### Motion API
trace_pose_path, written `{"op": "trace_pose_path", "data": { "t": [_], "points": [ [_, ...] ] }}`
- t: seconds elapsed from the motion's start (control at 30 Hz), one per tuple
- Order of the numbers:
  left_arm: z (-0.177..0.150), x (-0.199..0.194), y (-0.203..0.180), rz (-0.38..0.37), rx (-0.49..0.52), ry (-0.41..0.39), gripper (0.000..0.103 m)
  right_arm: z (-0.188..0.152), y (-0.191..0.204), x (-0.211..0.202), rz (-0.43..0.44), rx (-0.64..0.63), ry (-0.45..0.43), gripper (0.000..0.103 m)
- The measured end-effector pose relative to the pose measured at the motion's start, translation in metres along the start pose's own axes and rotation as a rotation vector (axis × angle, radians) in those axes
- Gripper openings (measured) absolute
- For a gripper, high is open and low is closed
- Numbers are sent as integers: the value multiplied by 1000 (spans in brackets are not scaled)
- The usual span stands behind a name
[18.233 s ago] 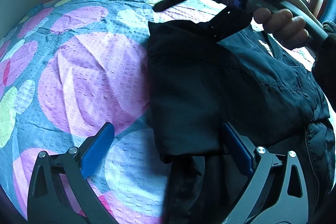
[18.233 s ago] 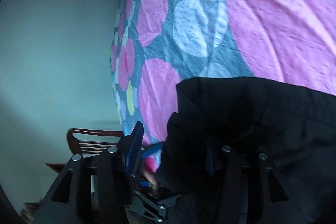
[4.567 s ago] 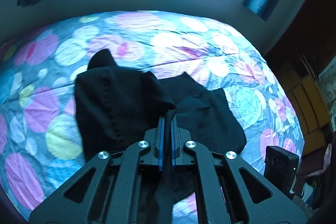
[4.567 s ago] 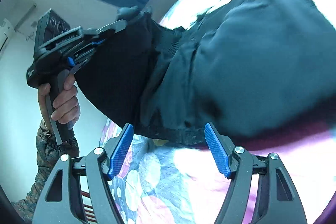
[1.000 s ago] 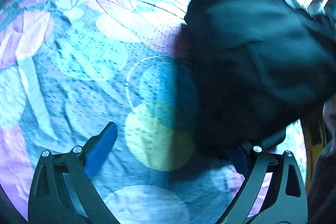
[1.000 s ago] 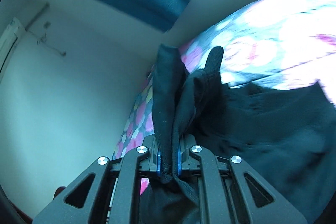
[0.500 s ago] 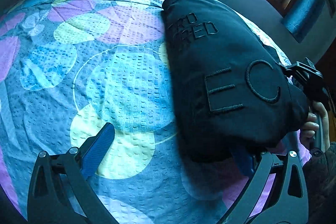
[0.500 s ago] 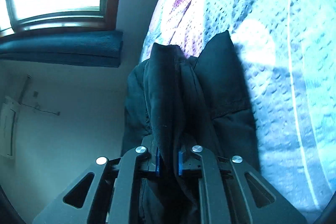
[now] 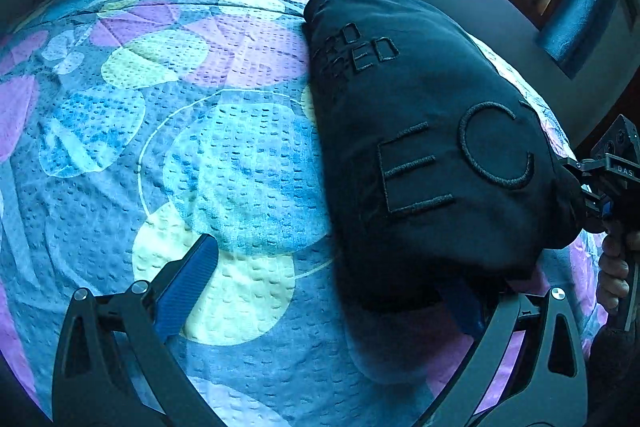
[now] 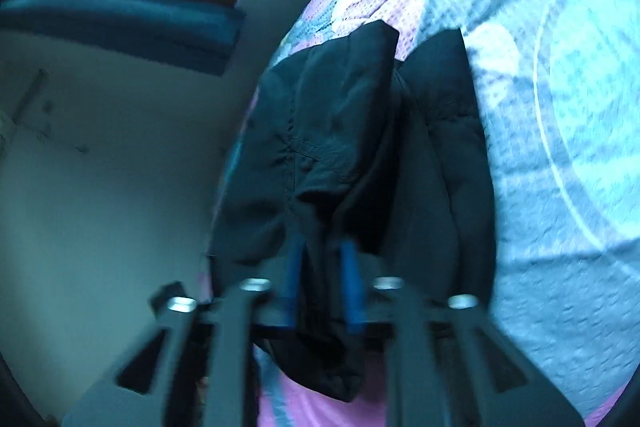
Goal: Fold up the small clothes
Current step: 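Lift and flip the jacket bundle over with the right gripper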
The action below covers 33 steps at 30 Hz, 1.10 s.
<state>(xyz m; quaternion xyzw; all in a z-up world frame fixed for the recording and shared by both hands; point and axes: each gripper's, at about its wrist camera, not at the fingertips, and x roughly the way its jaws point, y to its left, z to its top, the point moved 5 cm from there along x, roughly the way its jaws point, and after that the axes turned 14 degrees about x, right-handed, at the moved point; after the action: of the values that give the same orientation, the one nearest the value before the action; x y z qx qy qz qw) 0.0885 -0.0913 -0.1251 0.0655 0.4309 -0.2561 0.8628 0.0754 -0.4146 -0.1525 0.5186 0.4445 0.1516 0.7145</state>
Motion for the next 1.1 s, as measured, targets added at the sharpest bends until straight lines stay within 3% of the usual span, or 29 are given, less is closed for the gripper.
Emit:
{"op": "trace_pose_path", "data": {
  "t": [0.17, 0.3, 0.4, 0.57, 0.63, 0.73, 1.1],
  "points": [
    [2, 3, -4, -5, 28, 6, 101, 11, 15, -28, -78, -130, -158, 6],
    [3, 11, -10, 0, 74, 26, 101, 15, -25, -11, -170, -76, -141, 6],
    [6, 12, -11, 9, 88, 36, 101, 22, -35, -5, -103, -12, -147, 6],
    [8, 18, -15, 20, 123, 47, 101, 24, -22, -21, -165, -95, -213, 5],
    [9, 20, -17, 29, 136, 53, 101, 24, -32, -14, -182, -76, -197, 4],
    [10, 22, -16, 25, 137, 54, 101, 33, -43, -1, -133, -29, -183, 4],
    [9, 21, -16, 22, 135, 49, 101, 27, -62, -15, -72, 18, -173, 3]
  ]
}}
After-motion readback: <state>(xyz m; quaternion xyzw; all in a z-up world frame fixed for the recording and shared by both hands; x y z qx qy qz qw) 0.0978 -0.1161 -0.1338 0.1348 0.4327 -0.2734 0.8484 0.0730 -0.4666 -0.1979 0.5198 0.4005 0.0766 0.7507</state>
